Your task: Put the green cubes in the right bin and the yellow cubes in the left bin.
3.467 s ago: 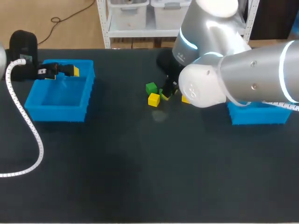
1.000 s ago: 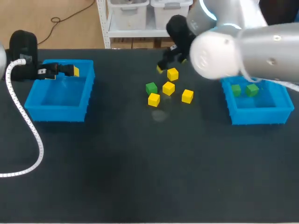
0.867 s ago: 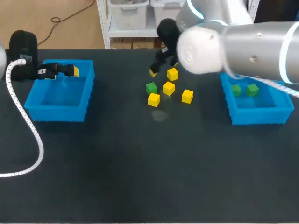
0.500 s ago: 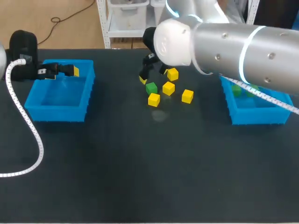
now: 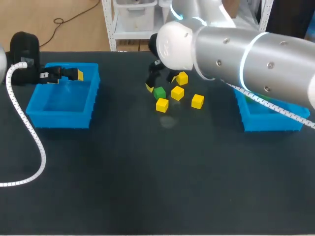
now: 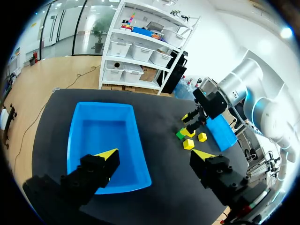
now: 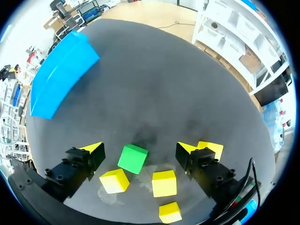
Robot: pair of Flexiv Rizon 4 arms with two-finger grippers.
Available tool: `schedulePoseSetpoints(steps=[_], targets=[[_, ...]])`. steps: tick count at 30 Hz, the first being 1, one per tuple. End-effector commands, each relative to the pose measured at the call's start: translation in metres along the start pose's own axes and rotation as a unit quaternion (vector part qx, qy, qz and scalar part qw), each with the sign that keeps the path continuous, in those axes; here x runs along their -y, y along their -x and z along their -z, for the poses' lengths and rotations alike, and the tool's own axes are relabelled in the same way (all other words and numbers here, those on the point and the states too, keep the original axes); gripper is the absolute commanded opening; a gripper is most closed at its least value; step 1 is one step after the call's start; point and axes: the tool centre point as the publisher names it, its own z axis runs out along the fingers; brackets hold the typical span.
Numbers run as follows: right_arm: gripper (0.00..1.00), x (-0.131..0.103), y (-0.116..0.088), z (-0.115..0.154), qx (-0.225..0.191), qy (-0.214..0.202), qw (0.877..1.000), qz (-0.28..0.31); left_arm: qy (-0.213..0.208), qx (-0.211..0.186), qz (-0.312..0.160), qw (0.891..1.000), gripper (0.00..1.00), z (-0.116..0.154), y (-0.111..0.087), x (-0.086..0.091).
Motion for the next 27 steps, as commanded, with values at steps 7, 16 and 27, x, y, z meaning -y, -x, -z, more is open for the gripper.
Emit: schedulePoseSetpoints(steps=[7,16,27], targets=[[1.00,-0.013,-0.021,-0.004,0.015,-0.015,1.000,-0.002,0.000,0.000,0.000,1.000,1.00,0.000,0.000,0.000],[0.49,-0.019,-0.022,-0.015,0.006,-0.020,1.000,-0.001,0.000,0.000,0.000,1.000,1.00,0.000,0.000,0.000],[0.00,-0.025,-0.020,-0.017,0.003,-0.038,0.999,0.005,0.000,0.000,0.000,1.000,1.00,0.000,0.000,0.000]])
